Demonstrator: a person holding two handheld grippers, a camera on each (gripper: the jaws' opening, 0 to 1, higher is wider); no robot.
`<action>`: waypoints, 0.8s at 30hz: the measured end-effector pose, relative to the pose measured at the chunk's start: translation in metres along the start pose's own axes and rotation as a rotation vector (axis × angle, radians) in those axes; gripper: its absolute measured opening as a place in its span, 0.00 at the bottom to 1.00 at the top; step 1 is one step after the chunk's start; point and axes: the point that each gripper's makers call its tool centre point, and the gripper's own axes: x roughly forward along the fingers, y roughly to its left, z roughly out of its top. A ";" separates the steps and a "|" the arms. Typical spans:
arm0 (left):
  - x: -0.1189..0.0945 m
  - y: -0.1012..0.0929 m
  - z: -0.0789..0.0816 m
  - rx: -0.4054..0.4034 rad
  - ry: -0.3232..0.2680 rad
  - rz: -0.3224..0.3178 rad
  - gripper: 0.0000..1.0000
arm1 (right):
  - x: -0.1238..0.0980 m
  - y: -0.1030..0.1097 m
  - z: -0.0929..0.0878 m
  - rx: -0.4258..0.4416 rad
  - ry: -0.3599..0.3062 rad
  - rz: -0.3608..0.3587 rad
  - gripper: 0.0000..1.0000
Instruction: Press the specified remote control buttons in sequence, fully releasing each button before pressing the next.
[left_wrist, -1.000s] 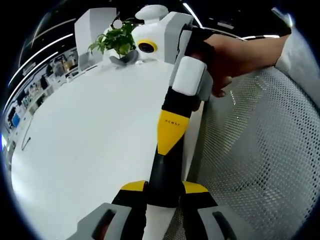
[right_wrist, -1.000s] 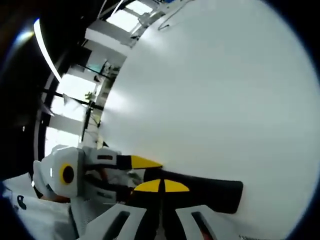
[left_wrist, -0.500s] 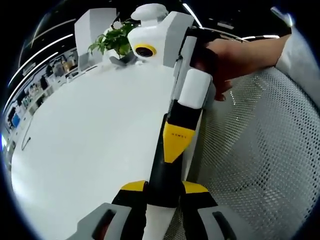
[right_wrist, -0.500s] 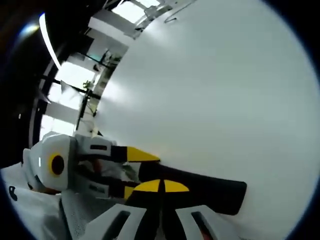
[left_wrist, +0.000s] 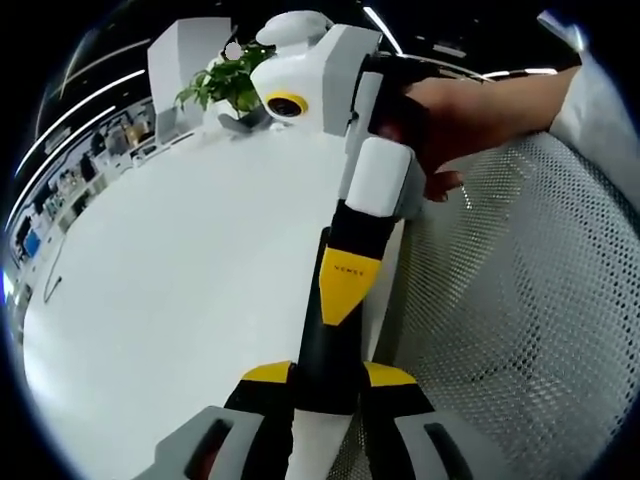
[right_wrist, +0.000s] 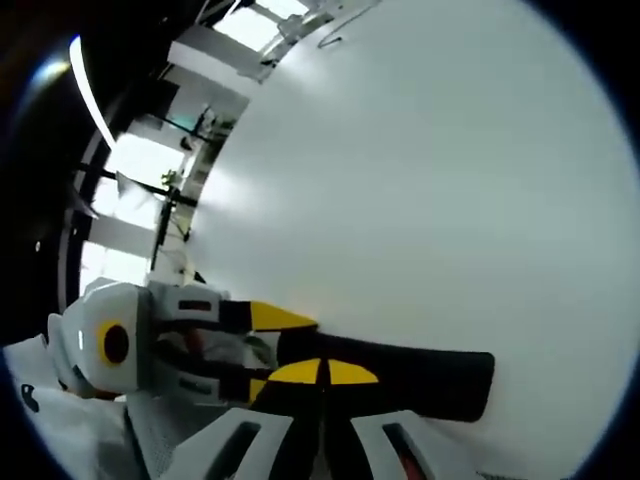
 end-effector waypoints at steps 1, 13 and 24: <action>0.000 0.000 0.000 -0.001 0.000 0.001 0.25 | -0.001 -0.001 0.001 -0.002 0.000 -0.004 0.00; 0.000 0.000 0.000 -0.005 -0.011 0.001 0.25 | -0.050 0.015 0.034 -0.161 -0.298 -0.060 0.00; 0.000 0.000 0.000 -0.009 -0.012 0.002 0.25 | -0.141 0.004 0.057 -0.205 -0.683 -0.225 0.00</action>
